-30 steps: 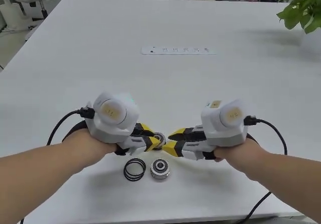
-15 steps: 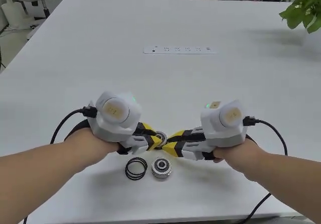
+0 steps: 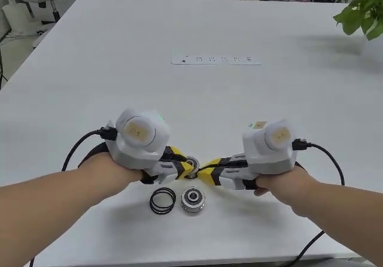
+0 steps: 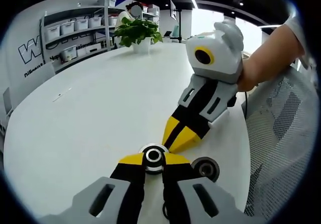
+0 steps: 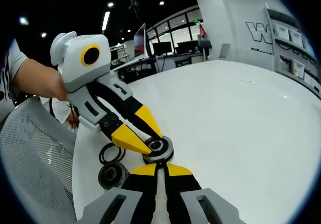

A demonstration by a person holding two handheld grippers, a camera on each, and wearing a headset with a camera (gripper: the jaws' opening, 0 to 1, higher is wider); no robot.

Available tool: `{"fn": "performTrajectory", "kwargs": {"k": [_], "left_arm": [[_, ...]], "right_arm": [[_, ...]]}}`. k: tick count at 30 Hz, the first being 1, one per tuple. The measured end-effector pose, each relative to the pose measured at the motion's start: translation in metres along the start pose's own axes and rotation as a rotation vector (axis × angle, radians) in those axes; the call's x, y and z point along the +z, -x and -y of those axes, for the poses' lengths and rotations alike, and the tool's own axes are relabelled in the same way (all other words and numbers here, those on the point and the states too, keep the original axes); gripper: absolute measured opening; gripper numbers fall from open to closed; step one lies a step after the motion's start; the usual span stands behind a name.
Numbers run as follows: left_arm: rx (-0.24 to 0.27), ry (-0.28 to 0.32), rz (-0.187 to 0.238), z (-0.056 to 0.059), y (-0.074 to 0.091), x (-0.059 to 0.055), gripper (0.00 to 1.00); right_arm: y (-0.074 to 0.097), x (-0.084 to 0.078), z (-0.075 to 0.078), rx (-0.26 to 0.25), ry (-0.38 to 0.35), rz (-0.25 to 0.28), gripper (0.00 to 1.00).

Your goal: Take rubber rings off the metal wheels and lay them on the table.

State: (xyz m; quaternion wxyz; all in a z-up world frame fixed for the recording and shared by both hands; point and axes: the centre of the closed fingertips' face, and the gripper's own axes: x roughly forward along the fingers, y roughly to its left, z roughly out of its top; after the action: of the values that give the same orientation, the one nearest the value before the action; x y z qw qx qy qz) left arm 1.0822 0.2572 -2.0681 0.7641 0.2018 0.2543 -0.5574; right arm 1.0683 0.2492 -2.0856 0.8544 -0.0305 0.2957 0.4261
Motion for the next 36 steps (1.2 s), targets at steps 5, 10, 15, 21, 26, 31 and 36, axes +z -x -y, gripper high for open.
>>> {"fn": "performTrajectory", "kwargs": {"k": [5, 10, 15, 21, 26, 31, 36], "left_arm": [[0.004, -0.003, -0.003, 0.0, 0.0, 0.0, 0.08], [0.01, -0.009, -0.017, 0.001, 0.0, 0.0, 0.08], [0.01, -0.01, -0.019, 0.001, 0.0, 0.0, 0.08], [0.013, -0.016, -0.021, 0.001, 0.0, 0.0, 0.08], [0.014, -0.016, -0.029, 0.002, 0.0, 0.001, 0.08], [0.018, -0.015, -0.029, 0.002, 0.0, 0.001, 0.08], [0.021, -0.01, -0.03, 0.002, 0.0, 0.001, 0.08]], "right_arm": [[0.0, 0.0, 0.001, -0.012, -0.023, -0.002, 0.0], [0.001, 0.0, 0.004, -0.017, -0.119, 0.017, 0.0], [0.005, 0.002, 0.008, -0.025, -0.173, 0.041, 0.0], [0.006, 0.01, 0.012, -0.031, -0.247, 0.091, 0.0], [0.006, 0.012, 0.011, -0.027, -0.281, 0.106, 0.0], [0.007, 0.014, 0.01, -0.028, -0.305, 0.122, 0.0], [0.007, 0.016, 0.009, -0.024, -0.303, 0.125, 0.0]]}}
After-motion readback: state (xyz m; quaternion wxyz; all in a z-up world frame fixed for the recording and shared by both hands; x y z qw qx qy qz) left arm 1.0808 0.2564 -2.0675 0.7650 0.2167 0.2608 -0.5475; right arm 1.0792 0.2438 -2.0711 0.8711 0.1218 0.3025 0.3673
